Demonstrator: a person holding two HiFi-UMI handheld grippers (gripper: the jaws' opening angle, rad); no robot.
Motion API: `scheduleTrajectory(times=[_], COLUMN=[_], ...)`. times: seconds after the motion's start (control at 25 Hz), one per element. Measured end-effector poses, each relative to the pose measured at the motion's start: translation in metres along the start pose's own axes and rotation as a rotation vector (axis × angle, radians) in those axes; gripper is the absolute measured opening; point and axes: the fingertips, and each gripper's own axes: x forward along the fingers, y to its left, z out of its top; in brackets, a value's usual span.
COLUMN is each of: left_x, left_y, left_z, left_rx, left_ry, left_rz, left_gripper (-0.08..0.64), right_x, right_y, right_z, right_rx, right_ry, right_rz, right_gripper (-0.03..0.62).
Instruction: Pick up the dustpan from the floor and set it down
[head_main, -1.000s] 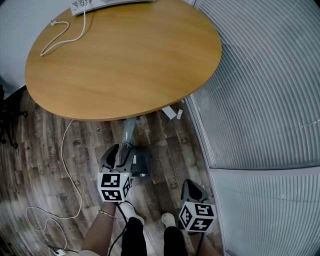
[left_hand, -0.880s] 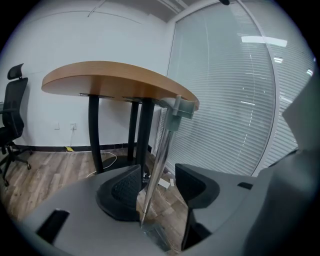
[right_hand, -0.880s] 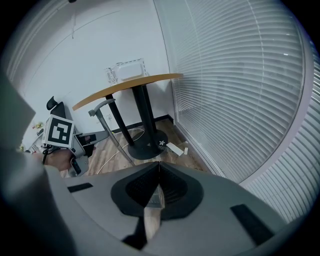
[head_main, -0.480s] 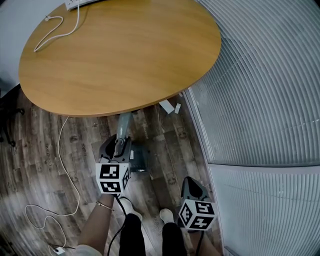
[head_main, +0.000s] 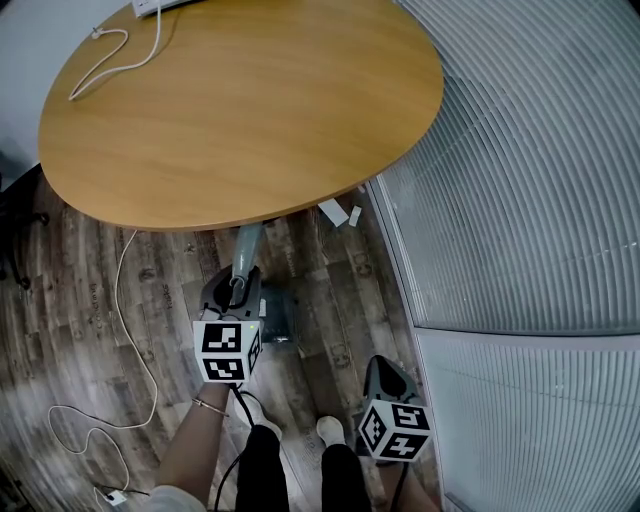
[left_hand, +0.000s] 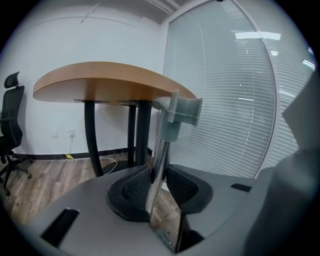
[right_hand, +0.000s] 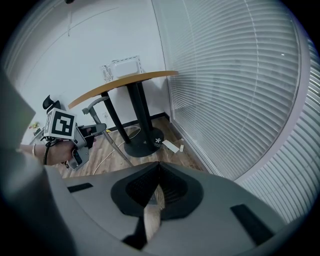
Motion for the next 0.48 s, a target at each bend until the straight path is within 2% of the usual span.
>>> scheduleTrajectory(times=[0.28, 0.48], left_x=[-0.021, -0.042], left_y=[-0.004, -0.008], left_z=[-0.008, -0.010], left_rx=[0.033, 0.059], left_ry=[0.000, -0.002], left_rz=[0.027, 0.060], left_gripper=[0.101, 0.098], right_x=[-0.004, -0.008], right_y=[0.005, 0.009], right_z=[0.005, 0.016], right_rx=[-0.013, -0.057], right_ry=[-0.010, -0.024], right_rz=[0.020, 0.041], right_gripper=[0.032, 0.032])
